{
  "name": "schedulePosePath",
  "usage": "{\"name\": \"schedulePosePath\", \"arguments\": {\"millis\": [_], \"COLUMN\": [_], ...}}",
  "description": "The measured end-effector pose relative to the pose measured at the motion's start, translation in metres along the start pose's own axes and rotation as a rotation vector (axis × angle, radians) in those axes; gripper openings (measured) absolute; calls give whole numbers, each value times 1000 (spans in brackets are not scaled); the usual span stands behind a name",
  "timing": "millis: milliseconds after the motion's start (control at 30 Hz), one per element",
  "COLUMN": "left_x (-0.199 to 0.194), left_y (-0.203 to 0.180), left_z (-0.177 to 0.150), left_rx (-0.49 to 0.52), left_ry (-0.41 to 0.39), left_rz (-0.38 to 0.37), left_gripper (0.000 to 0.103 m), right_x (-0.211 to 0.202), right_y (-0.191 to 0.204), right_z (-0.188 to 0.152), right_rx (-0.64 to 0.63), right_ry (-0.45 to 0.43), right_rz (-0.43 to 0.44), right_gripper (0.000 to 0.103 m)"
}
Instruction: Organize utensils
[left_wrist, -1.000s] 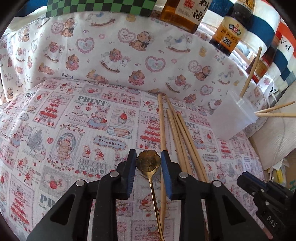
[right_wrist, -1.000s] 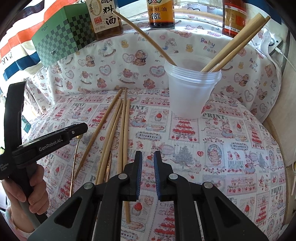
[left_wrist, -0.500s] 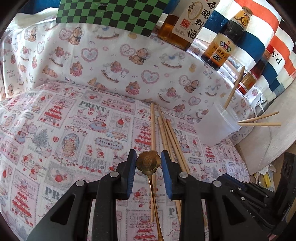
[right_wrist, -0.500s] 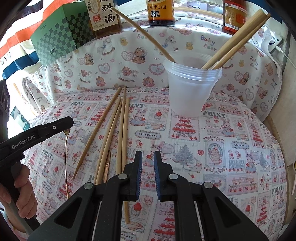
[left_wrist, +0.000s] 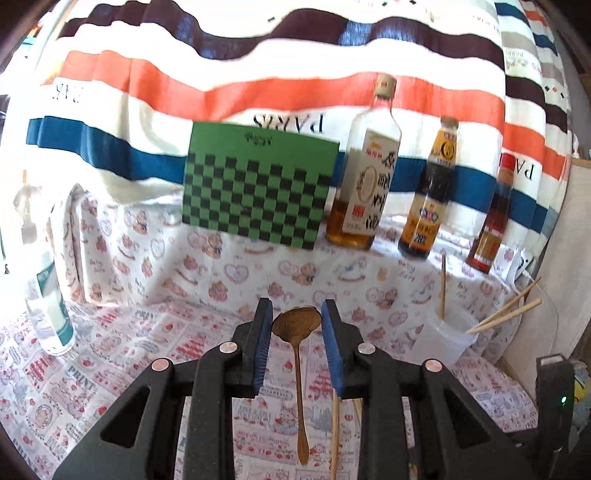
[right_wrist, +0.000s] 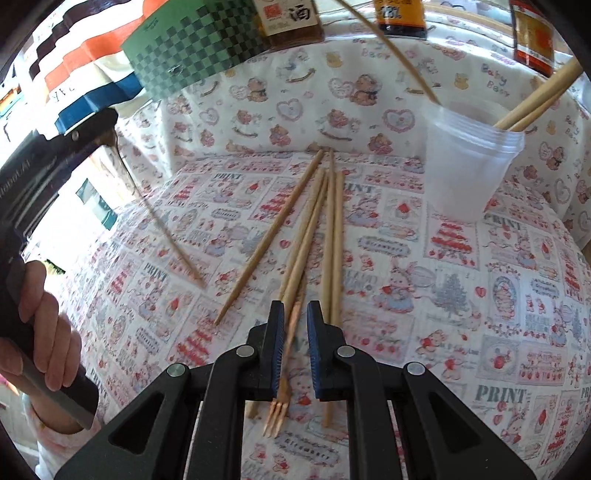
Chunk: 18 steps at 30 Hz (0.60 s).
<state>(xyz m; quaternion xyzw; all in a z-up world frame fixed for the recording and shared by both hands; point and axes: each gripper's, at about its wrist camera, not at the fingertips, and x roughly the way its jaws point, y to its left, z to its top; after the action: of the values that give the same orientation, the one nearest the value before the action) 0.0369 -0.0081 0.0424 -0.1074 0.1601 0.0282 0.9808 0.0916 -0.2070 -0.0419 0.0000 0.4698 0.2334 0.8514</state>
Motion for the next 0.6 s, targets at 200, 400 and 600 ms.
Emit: {"name": "schedulePosePath", "arguments": {"millis": [200,400,600], "left_x": [-6,5,5], "left_y": [2,4,1], "left_z": [10,7,7], "left_rx": [-2,-39,-34], "left_ry": [-28,61,95], "left_rz": [3,-70,-125], "left_gripper": [25,25,25], "right_x": [14,25,23], "right_y": [26,19,14], "right_z": [-13,-15,-13], "right_rx": [-65,-57,-40], "right_ry": [43,56,38], "right_rz": [-51,-92,-117], "right_gripper": [14,13,8]}}
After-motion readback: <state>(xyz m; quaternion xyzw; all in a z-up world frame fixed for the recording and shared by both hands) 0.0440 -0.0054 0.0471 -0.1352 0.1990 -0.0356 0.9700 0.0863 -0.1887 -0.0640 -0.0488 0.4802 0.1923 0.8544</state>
